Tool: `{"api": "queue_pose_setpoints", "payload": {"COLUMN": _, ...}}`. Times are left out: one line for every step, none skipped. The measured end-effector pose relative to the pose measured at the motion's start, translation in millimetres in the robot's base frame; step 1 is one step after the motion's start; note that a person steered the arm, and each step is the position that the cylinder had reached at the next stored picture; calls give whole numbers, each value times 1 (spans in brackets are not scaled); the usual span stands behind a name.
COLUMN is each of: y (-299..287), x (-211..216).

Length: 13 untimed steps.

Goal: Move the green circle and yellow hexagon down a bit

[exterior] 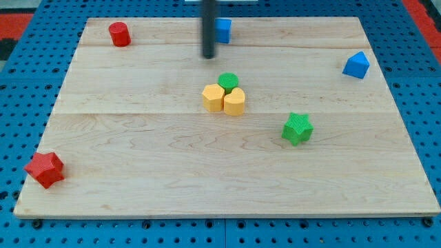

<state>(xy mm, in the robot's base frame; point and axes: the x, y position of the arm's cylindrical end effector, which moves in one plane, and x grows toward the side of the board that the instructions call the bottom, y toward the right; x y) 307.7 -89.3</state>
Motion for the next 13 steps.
{"api": "queue_pose_setpoints", "payload": {"y": -112, "x": -27}}
{"api": "queue_pose_setpoints", "payload": {"y": -110, "x": -56}}
{"api": "queue_pose_setpoints", "payload": {"y": -86, "x": -48}}
{"api": "queue_pose_setpoints", "payload": {"y": -60, "x": -37}}
{"api": "queue_pose_setpoints", "payload": {"y": -60, "x": -37}}
{"api": "queue_pose_setpoints", "payload": {"y": -60, "x": -37}}
{"api": "queue_pose_setpoints", "payload": {"y": -54, "x": -37}}
{"api": "queue_pose_setpoints", "payload": {"y": -53, "x": -37}}
{"api": "queue_pose_setpoints", "payload": {"y": -53, "x": -37}}
{"api": "queue_pose_setpoints", "payload": {"y": -23, "x": -16}}
{"api": "queue_pose_setpoints", "payload": {"y": 78, "x": -5}}
{"api": "queue_pose_setpoints", "payload": {"y": 183, "x": -13}}
{"api": "queue_pose_setpoints", "payload": {"y": 268, "x": -55}}
